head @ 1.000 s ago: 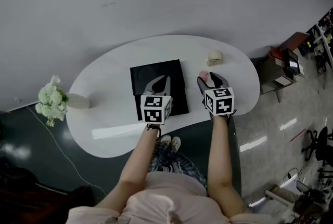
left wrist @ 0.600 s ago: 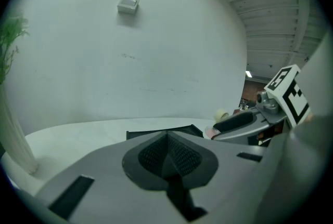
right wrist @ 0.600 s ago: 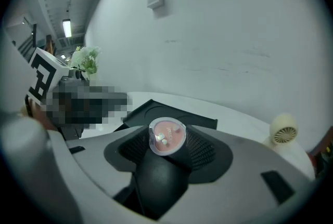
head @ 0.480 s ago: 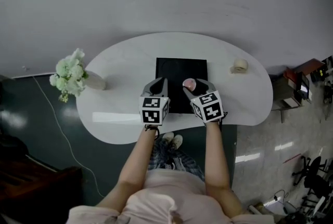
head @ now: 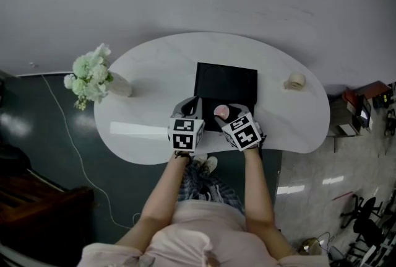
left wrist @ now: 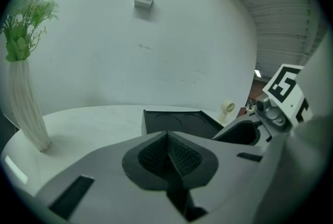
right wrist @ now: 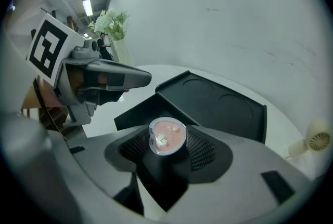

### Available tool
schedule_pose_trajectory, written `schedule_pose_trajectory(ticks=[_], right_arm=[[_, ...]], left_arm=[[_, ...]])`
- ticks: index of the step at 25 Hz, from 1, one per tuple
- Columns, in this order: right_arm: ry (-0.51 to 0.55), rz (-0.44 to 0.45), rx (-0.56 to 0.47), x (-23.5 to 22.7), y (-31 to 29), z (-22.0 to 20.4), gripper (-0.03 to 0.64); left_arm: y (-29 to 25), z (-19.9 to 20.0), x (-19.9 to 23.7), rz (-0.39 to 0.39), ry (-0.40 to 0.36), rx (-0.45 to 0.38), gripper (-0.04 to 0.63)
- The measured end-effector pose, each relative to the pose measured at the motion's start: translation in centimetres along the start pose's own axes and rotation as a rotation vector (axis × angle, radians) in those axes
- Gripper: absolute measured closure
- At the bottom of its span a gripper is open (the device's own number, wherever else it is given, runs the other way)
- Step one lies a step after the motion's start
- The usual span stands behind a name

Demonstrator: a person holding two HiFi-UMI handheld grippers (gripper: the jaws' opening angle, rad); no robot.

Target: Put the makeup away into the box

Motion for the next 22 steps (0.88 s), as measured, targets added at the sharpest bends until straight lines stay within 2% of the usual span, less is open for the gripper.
schedule_pose_trajectory(ticks=[7, 15, 22], right_arm=[[-0.005, 0.047, 0.140, 0.2, -2.5, -2.0, 0.377], [-0.039, 0.062, 0.178, -0.2, -3.9, -2.8, 0.370], [-0.072, 0.099, 0.118, 0.2, -3.0, -2.0, 0.203]], left_arm=[[0.2, -1.6, 0.2, 0.012, -0.001, 0.033, 0.569], [0.3, -2.2, 0.5, 0.025, -0.001, 0.041, 0.569], [0.5, -2.2, 1.1, 0.039, 0.000, 0.042, 0.569]])
Point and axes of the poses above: the fingertips, and each gripper's own axes: y backward along the fingers, x to its left, z out of its top, the point moved 4 cm from there along y, backward along the fingers, and after that the axes turned 9 degrees about z, right-handed, at the moved point
